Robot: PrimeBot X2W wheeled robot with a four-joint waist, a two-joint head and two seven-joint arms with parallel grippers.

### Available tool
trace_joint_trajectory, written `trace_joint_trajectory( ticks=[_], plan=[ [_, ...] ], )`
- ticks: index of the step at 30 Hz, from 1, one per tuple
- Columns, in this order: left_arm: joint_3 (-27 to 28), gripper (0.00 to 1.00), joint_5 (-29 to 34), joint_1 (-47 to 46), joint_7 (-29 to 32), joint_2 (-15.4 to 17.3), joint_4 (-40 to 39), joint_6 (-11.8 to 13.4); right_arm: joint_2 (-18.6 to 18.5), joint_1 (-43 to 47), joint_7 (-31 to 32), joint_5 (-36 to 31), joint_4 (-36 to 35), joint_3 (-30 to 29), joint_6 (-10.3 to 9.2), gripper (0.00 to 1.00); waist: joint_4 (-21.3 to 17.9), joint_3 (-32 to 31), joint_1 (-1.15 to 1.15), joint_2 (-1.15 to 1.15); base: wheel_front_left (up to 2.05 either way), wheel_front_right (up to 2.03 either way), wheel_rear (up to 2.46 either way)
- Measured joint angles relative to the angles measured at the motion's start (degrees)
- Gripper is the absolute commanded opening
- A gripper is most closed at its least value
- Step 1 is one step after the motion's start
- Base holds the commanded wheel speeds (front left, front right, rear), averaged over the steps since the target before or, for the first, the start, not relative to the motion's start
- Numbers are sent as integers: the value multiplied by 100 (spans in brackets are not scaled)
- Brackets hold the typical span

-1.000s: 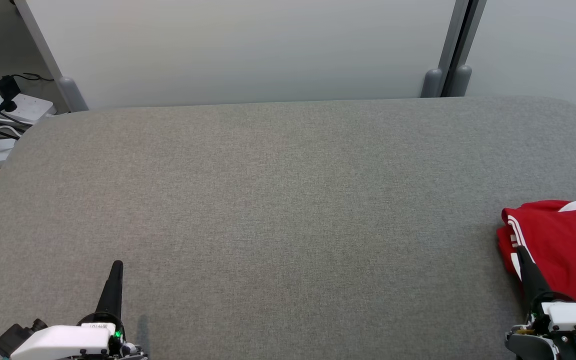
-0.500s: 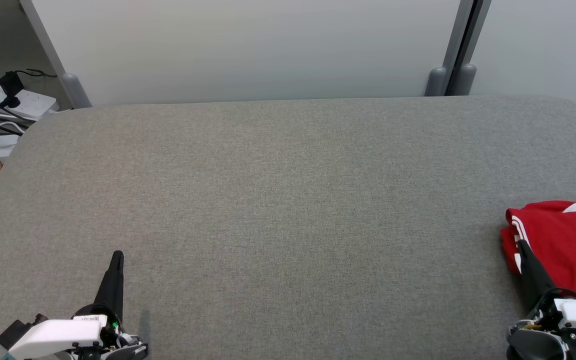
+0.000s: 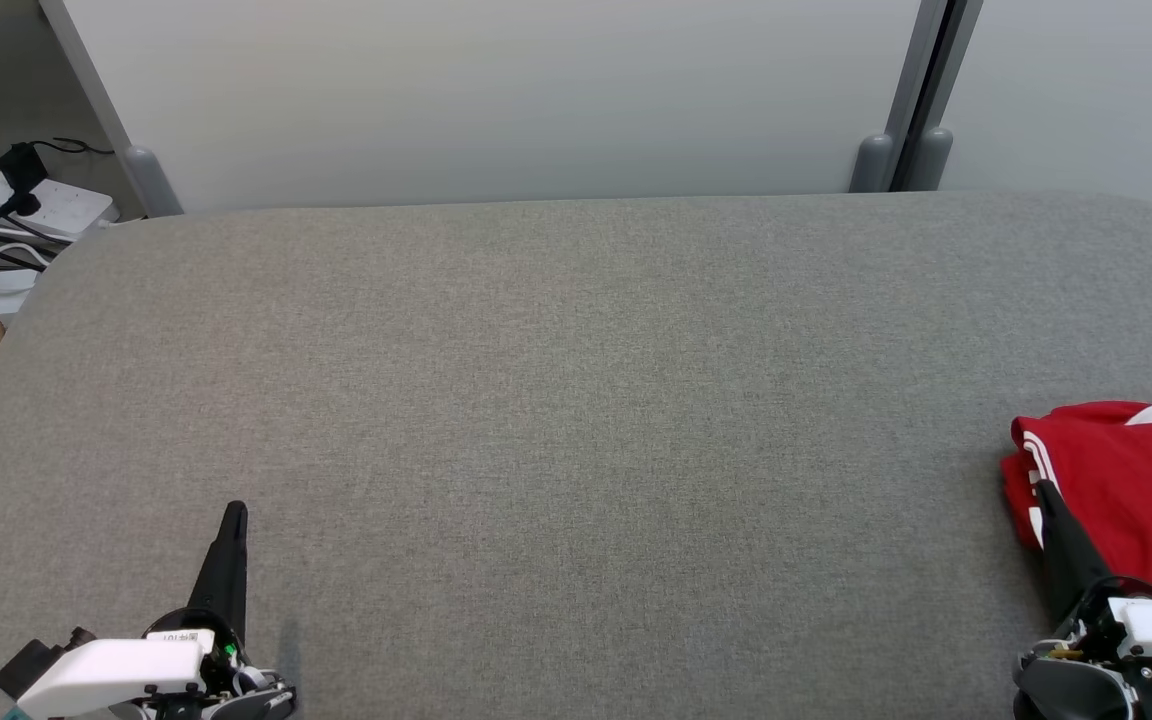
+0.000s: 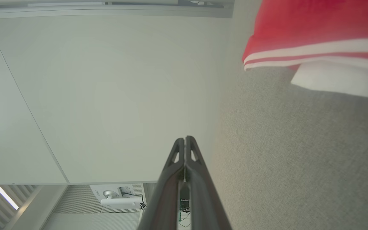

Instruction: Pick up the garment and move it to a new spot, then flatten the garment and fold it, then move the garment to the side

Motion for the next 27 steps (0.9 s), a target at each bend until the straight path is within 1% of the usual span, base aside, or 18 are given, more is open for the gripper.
trace_joint_trajectory(
  ticks=[27],
  plan=[
    [0, 0, 0, 0, 0, 0, 0, 1, -1, 6, 0, 0, -1, -1, 0, 0, 0, 0, 0, 0, 0, 0, 0]
  ],
)
